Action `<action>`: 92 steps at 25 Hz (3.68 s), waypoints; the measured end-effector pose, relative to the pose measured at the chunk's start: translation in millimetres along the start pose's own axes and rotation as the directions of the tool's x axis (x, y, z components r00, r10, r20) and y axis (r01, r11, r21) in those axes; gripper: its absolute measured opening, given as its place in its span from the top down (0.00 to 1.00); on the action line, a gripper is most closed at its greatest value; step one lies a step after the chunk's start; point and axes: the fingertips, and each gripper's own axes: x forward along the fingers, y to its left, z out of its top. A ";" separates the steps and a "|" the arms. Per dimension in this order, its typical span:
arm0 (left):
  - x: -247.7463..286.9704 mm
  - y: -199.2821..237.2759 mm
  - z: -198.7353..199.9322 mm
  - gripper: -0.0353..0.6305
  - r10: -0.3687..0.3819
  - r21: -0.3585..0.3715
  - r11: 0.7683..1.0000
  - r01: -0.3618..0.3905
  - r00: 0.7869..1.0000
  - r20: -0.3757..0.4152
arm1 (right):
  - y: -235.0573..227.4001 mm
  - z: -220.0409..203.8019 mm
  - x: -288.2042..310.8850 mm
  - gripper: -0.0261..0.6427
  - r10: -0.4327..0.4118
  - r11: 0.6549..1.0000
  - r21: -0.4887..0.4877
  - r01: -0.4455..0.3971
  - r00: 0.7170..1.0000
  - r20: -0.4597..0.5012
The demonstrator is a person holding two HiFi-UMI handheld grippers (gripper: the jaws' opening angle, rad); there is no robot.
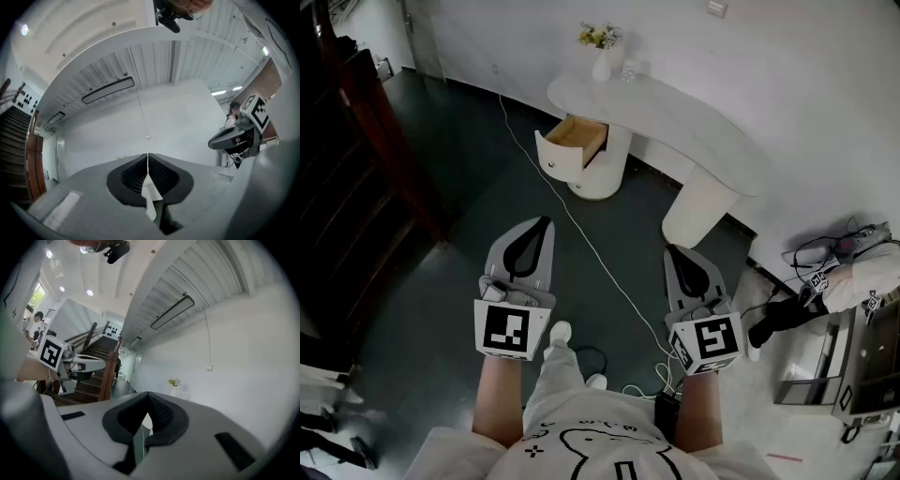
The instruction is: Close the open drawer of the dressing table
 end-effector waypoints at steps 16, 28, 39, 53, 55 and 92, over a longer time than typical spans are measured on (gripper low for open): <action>12.5 21.6 5.6 0.92 0.024 -0.009 1.000 -0.024 1.000 0.009 | -17.0 8.3 27.8 0.97 -0.019 0.999 0.030 0.019 1.000 0.019; 98.0 105.3 -43.3 0.92 0.002 -0.034 0.999 -0.003 1.000 -0.018 | -25.5 1.6 149.3 0.97 -0.025 1.000 -0.002 0.025 0.999 -0.048; 171.0 196.6 -96.0 0.92 -0.039 -0.064 0.997 0.037 0.998 -0.039 | -12.0 -10.8 268.9 0.97 -0.032 0.999 -0.002 0.032 0.993 -0.114; 182.9 232.2 -131.8 0.92 -0.059 -0.105 0.993 0.050 0.995 -0.086 | 4.2 -24.4 317.9 0.97 -0.010 1.000 0.004 0.011 0.988 -0.157; 186.4 237.3 -135.8 0.92 -0.047 -0.102 0.994 0.038 0.995 -0.084 | 3.2 -26.3 323.8 0.97 -0.006 1.000 0.010 0.008 0.988 -0.155; 467.9 271.1 -300.4 0.92 0.013 -0.235 0.967 -0.102 0.936 -0.351 | -178.8 -140.3 563.1 0.97 0.148 0.980 0.168 -0.108 0.957 -0.248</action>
